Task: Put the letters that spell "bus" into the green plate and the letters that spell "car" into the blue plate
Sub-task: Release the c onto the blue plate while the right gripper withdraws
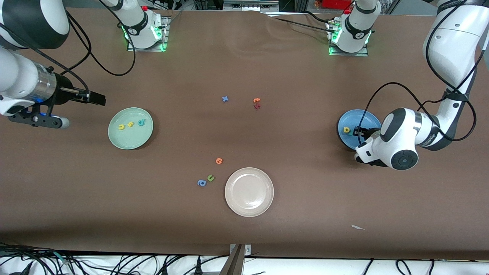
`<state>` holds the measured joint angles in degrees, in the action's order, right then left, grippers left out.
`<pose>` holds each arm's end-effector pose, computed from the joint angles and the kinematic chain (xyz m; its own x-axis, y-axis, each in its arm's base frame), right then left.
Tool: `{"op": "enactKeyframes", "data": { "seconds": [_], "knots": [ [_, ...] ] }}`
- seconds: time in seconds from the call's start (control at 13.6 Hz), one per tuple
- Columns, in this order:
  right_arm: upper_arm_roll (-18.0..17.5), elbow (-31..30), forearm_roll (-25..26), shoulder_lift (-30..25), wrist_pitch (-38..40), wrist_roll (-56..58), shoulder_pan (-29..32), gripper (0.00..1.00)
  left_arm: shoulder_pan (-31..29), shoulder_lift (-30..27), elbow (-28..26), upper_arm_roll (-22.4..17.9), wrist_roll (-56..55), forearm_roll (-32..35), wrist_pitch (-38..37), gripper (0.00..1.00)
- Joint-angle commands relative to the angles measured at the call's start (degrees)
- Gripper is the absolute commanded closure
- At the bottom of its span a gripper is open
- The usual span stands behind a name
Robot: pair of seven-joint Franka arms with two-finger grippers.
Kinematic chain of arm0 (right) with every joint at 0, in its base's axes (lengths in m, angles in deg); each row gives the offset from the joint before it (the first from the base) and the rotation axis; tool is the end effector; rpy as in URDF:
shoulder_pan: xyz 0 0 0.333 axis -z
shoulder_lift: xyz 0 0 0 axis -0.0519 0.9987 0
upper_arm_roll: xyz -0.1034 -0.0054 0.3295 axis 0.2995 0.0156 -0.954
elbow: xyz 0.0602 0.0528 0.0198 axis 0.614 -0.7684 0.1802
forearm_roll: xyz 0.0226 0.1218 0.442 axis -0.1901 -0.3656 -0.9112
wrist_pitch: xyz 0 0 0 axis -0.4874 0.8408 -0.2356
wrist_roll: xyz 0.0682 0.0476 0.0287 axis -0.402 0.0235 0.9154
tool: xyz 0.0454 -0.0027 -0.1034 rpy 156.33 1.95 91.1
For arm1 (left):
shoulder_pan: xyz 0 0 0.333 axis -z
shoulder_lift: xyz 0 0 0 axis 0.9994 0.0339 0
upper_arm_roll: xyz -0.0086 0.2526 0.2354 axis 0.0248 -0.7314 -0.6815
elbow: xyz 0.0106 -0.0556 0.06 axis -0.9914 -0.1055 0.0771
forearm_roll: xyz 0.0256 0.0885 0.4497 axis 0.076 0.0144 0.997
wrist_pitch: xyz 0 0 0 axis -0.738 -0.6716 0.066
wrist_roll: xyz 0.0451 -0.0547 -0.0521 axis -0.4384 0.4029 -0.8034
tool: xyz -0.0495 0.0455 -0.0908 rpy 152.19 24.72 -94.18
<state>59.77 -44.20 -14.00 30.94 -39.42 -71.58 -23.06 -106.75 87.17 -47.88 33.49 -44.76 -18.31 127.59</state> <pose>0.6658 0.0778 0.5800 0.9608 -0.1591 -0.2270 -0.1509 -0.9871 0.0532 0.6695 -0.0470 0.1822 0.7995 -0.1430 -0.5833 -0.1730 -0.9849 0.0044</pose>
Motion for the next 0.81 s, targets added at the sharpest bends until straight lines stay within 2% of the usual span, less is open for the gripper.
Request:
{"op": "enactKeyframes", "data": {
  "seconds": [0.0, 0.07, 0.15, 0.22, 0.44, 0.66, 0.74],
  "knots": [
    [-13.5, 2.7, 3.6, 0.0, 1.3, 0.8, 12.3, 0.01, -0.1, -0.8, 0.1, 0.2, 1.3, -0.4, -0.4, 0.0],
    [-18.7, 2.7, 5.1, -0.7, 1.1, 0.8, 16.9, 0.01, -0.2, -1.0, 0.6, 0.2, 1.3, -0.5, -0.5, 0.0],
    [-22.0, 2.4, 5.4, -1.3, 0.5, 0.9, 19.9, 0.01, -0.8, -1.4, 0.9, 0.2, 1.3, -0.6, -0.5, 0.0],
    [-23.7, 2.0, 5.5, -1.4, -0.3, 1.3, 22.0, 0.01, -2.0, -1.9, 0.9, 0.3, 1.3, -1.2, -0.5, 0.0],
    [-27.5, -5.0, 5.7, -5.6, -6.7, 1.6, 25.6, 0.01, -3.1, -3.9, 0.9, 0.5, 0.7, -1.5, -0.6, 0.0],
    [-28.2, -5.3, 5.8, -5.8, -7.2, 1.6, 26.1, 0.01, -5.6, -6.3, 0.6, 0.1, 1.4, -3.6, -1.5, 0.0],
    [-28.2, -5.3, 5.6, -5.7, -7.5, 1.5, 26.0, 0.01, -5.0, -9.2, -0.2, -2.2, 2.7, -5.8, -1.3, 0.0]
  ]
}}
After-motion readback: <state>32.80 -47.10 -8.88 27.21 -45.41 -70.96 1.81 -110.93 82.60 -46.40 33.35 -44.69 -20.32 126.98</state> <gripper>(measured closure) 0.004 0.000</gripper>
